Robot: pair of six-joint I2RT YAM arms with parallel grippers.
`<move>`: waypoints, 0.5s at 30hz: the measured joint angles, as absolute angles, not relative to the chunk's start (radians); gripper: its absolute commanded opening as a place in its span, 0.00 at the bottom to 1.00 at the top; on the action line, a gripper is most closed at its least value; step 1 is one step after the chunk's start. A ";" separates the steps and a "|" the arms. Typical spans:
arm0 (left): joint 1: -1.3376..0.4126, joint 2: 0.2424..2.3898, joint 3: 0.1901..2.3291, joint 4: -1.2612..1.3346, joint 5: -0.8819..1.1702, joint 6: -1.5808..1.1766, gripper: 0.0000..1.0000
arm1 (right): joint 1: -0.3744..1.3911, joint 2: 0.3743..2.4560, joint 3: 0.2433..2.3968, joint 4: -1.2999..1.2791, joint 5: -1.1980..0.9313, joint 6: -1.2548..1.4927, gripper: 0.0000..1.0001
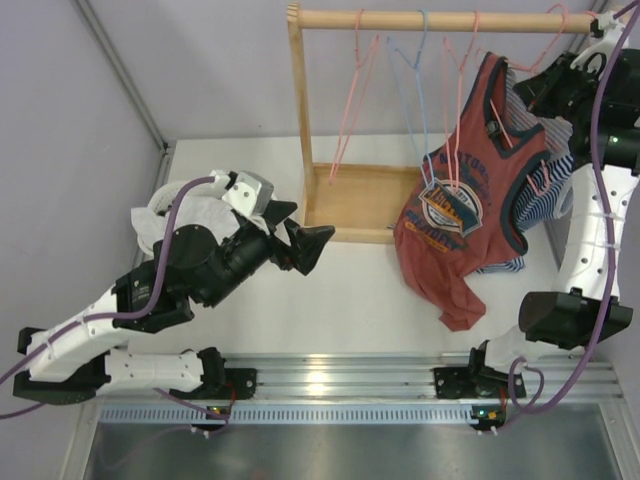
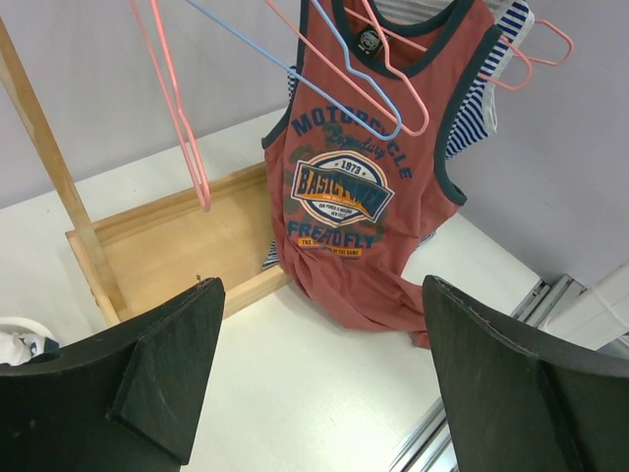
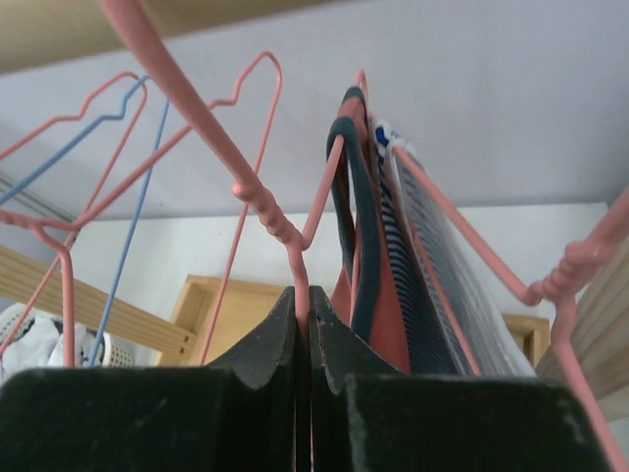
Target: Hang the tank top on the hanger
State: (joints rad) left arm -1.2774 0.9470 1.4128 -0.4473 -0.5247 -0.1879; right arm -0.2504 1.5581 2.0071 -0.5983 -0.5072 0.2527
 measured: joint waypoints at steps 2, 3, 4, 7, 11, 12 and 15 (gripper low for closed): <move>-1.277 0.949 1.413 -0.448 -0.525 -0.188 0.87 | -0.250 1.551 1.986 -0.598 -0.505 0.253 0.00; -1.277 0.949 1.413 -0.447 -0.525 -0.188 0.87 | -0.250 1.545 1.975 -0.595 -0.503 0.253 0.01; -1.277 0.949 1.413 -0.447 -0.526 -0.188 0.87 | -0.250 1.541 1.968 -0.596 -0.501 0.252 0.02; -1.277 0.949 1.413 -0.447 -0.531 -0.188 0.87 | -0.250 1.529 1.957 -0.594 -0.494 0.251 0.11; -1.277 0.949 1.413 -0.447 -0.532 -0.189 0.87 | -0.250 1.504 1.938 -0.595 -0.486 0.248 0.29; -1.277 0.949 1.413 -0.447 -0.532 -0.189 0.87 | -0.250 1.498 1.935 -0.596 -0.484 0.247 0.31; -1.277 0.949 1.413 -0.447 -0.532 -0.189 0.87 | -0.250 1.473 1.924 -0.602 -0.469 0.247 0.39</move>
